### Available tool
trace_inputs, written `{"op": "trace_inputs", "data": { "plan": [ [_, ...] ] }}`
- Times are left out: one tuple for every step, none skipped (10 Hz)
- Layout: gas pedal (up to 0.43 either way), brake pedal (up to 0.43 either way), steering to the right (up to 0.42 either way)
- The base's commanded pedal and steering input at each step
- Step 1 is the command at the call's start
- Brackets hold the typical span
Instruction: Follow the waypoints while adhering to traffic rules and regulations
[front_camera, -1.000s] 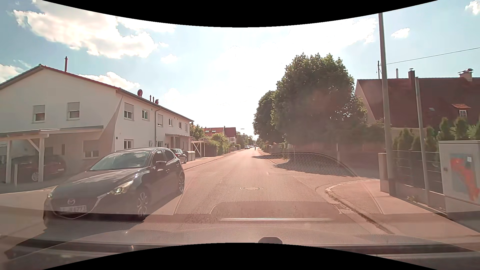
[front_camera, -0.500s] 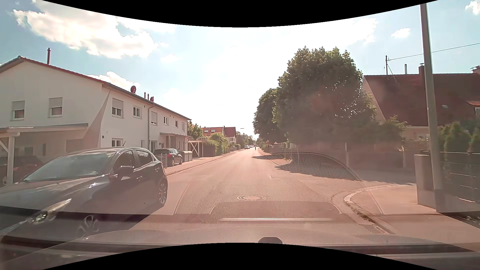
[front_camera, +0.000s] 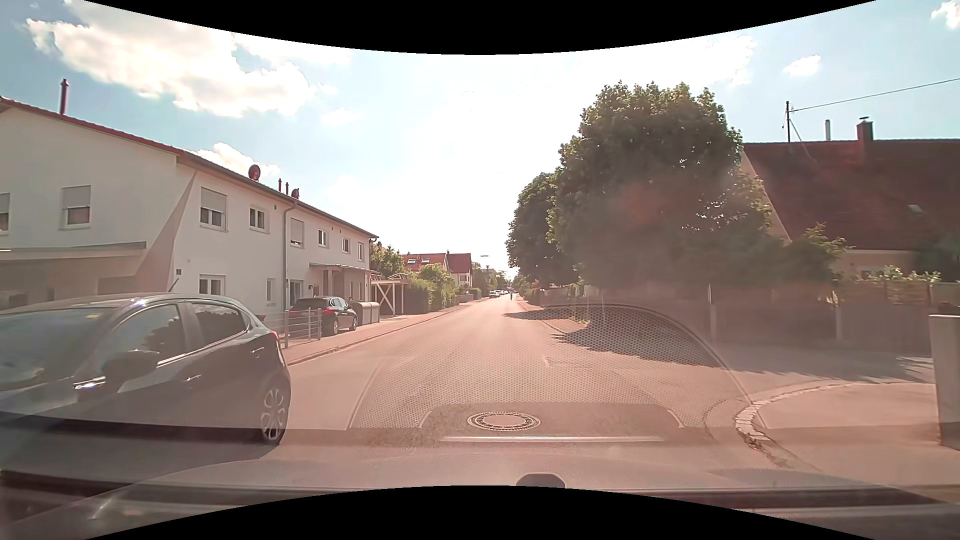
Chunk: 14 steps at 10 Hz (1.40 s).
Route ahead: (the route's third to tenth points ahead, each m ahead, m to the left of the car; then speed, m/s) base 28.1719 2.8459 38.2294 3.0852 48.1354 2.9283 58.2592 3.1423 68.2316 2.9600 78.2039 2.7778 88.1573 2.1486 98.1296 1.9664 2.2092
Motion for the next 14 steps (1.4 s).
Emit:
{"op": "trace_inputs", "data": {
  "plan": [
    [0.0,0.104,-0.003],
    [0.0,0.079,-0.003],
    [0.0,0.055,-0.003],
    [0.0,0.018,-0.003],
    [0.0,0.0,-0.003],
    [0.0,0.0,-0.003],
    [0.0,0.0,-0.003],
    [0.0,0.0,-0.003],
    [0.0,0.0,-0.002],
    [0.0,0.0,-0.003],
    [0.0,0.0,-0.003],
    [0.0,0.0,-0.003],
    [0.0,0.0,-0.003],
    [0.0,0.0,-0.003]
  ]
}}
